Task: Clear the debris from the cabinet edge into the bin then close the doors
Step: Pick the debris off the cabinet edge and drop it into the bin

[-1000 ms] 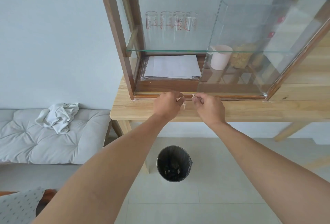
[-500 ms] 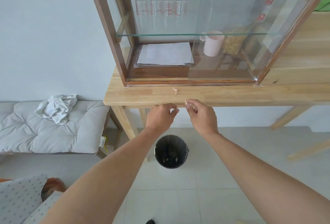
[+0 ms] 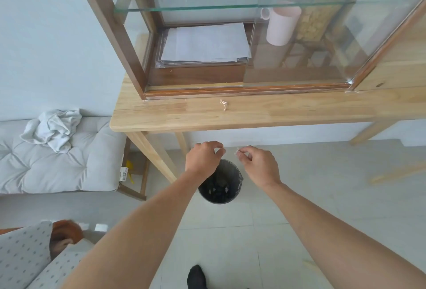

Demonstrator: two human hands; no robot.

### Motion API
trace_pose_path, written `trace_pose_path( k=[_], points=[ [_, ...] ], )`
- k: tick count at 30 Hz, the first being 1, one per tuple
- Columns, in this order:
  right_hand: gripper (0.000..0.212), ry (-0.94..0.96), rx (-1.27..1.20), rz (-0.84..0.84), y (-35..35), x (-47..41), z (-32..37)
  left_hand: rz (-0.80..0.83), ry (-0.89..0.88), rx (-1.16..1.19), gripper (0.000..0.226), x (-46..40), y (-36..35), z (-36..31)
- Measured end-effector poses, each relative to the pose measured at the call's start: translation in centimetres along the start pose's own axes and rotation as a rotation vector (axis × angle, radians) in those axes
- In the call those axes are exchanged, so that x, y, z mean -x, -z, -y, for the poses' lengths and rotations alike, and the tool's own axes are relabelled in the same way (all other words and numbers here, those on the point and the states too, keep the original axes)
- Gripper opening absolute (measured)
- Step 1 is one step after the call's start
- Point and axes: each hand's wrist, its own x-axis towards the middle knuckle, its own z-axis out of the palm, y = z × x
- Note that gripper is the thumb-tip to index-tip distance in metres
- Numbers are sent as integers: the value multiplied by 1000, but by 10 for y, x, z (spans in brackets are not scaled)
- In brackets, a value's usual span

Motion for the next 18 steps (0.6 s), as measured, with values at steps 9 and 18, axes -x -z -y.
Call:
trace_pose_path(
  k=[9,18],
  points=[
    [28,-63,54,126,-35,-31,-15,71,43,-55,29,-37,-27,28],
    [43,-91,63,182,-48,-34,-19,129,91,-76,37,-37,-30,45]
  ],
)
